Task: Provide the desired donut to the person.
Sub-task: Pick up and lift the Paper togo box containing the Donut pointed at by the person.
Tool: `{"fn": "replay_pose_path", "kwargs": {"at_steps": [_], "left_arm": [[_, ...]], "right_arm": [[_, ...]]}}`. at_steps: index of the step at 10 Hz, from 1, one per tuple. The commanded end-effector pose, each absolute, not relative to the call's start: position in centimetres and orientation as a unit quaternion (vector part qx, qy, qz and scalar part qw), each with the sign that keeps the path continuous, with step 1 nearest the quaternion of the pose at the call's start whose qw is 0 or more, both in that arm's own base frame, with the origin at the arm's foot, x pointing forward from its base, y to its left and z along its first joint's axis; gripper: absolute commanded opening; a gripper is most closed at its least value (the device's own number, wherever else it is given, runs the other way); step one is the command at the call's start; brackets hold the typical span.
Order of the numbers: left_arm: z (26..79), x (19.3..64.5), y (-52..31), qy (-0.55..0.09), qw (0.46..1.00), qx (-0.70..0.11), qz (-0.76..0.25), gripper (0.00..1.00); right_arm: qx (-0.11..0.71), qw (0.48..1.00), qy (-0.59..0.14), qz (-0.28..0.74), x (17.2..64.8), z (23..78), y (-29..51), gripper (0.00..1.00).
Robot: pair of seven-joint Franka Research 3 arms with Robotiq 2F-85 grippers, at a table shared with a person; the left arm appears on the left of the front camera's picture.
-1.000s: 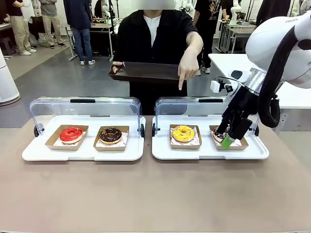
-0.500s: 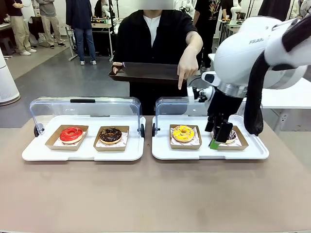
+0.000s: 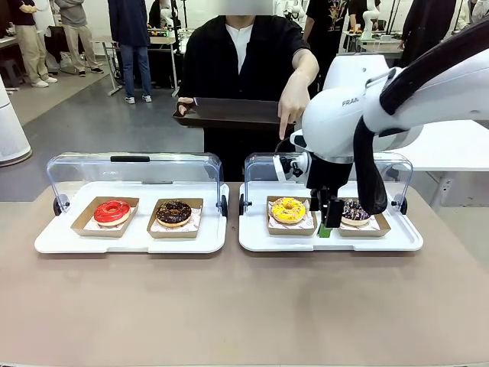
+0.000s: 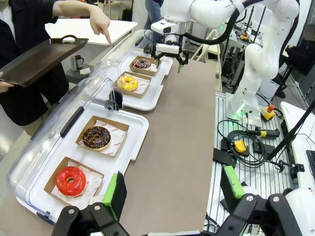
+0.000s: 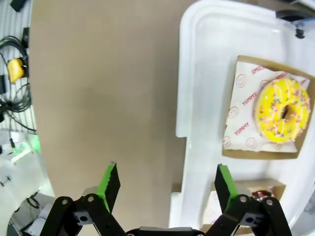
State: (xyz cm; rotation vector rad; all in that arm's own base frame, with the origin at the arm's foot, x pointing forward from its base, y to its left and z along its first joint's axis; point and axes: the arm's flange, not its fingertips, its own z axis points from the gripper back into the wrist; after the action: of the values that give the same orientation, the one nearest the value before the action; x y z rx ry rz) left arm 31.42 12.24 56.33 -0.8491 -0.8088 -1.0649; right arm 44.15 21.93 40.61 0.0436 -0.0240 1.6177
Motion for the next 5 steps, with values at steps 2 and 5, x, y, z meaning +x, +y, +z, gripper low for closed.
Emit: {"fn": "replay_pose_path", "kwargs": {"at_steps": [2, 5], "left_arm": [[56.4, 31.4, 12.3, -0.367, 0.699, -0.383, -0.479, 1.0], [56.4, 31.4, 12.3, -0.367, 0.699, -0.383, -0.479, 1.0]], "right_arm": [[0.01, 0.696, -0.013, 0.718, 46.6, 38.6, 22.2, 1.0], [0.025, 0.696, -0.012, 0.718, 46.2, 38.3, 22.0, 1.0]]}}
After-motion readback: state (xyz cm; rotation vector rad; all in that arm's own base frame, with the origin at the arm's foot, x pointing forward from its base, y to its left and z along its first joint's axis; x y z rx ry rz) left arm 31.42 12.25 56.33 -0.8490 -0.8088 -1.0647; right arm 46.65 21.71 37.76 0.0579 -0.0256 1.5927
